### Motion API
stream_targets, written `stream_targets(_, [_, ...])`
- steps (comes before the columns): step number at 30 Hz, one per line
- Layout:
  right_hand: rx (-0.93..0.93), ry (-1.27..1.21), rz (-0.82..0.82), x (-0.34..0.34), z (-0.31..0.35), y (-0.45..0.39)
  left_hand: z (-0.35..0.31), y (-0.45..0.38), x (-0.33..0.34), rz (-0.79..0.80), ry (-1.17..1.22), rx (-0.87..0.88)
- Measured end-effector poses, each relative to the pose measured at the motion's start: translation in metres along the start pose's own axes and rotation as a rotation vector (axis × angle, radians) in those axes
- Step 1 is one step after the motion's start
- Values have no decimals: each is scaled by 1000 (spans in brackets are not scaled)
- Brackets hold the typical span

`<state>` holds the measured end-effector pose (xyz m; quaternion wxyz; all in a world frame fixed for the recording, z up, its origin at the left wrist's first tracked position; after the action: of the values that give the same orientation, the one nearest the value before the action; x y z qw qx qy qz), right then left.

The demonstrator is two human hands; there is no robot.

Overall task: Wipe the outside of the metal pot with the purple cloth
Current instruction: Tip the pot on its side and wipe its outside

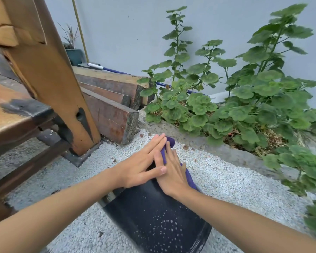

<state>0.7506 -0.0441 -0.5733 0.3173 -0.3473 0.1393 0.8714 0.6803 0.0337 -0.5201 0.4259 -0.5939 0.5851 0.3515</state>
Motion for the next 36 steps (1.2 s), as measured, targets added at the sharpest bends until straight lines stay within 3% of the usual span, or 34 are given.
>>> stream_targets(6, [5,110,36,20,-7,-8,33,10,1,-27,108,-87])
stream_targets(12, [100,178,57,32,-45,3,67,21,11,48,67,-220])
stream_targets(20, [22,184,87,33,-60,-6,89,32,18,-29,3,-302])
stream_targets(31, [-100,249,321,60,-41,-45,120,76,40,-65,77,-618])
stream_targets(36, [-134,237,464,61,-45,-48,106,83,45,-219,241,-782])
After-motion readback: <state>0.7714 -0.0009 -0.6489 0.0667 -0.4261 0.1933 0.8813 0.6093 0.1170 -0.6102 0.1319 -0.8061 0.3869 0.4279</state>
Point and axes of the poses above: each hand's wrist, its own y-axis away from the middle knuckle, its own x-axis out of the palm, z = x × y, the point moved 6 cm from there along -y, towards the middle knuckle, and after that the axes turned 3 degrees about -y, right-handed, at the moved point
